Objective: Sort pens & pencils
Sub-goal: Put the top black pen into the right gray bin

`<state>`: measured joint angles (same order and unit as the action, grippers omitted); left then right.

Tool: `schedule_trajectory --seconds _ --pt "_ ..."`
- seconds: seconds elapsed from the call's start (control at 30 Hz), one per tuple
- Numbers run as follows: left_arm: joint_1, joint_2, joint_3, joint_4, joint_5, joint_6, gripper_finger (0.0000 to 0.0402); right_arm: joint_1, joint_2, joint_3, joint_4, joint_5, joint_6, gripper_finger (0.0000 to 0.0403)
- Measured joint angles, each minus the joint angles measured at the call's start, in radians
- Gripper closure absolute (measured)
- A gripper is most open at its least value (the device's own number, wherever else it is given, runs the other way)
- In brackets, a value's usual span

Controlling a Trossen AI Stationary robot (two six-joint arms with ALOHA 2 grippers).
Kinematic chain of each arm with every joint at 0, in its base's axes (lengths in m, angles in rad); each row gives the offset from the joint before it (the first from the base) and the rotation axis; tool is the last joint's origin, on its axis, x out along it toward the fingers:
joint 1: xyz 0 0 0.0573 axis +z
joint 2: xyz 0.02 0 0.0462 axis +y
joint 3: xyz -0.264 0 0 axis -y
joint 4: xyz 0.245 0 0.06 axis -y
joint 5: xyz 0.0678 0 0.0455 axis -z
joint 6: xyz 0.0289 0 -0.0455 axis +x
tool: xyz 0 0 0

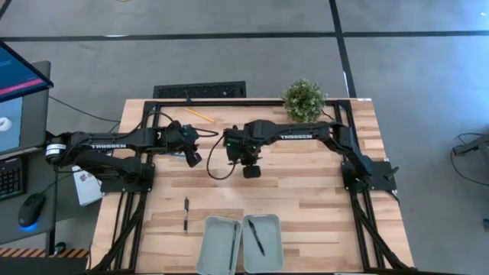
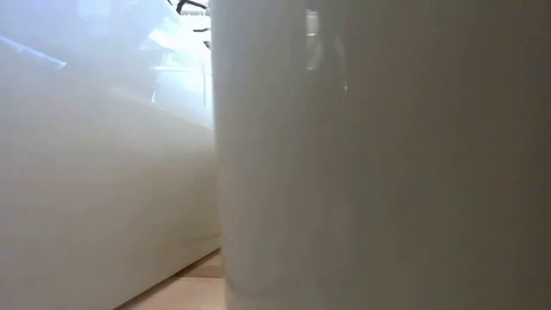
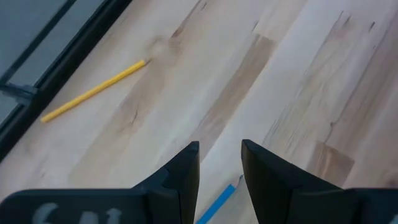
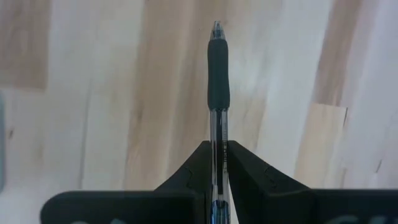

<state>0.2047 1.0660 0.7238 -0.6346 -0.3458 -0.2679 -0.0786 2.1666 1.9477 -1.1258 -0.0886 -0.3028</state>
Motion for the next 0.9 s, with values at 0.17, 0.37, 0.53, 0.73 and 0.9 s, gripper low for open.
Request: schedule_trajectory --seconds 0.17,0.37,0.53,0.73,0.9 --pt "0.0 0.0 0.0 -0.008 0.005 -0.031 0.029 0.061 -0.002 0.068 -0.116 -0.001 -0.047 0.034" --pt "0.0 0.0 0.0 -0.008 0.008 -0.091 0.029 0.167 -0.003 0.122 -0.22 0.0 -0.09 0.034" --pt "0.0 0.0 0.0 -0.018 0.008 -0.096 0.029 0.272 -0.003 0.141 -0.283 -0.001 -0.09 0.034" --pt "0.002 0.0 0.0 -0.048 -0.007 -0.159 0.029 0.383 -0.003 0.142 -0.306 0.008 -0.062 0.034" --pt "0.002 0.0 0.0 -0.05 -0.003 -0.164 0.029 0.447 -0.003 0.142 -0.303 0.023 -0.01 0.034"
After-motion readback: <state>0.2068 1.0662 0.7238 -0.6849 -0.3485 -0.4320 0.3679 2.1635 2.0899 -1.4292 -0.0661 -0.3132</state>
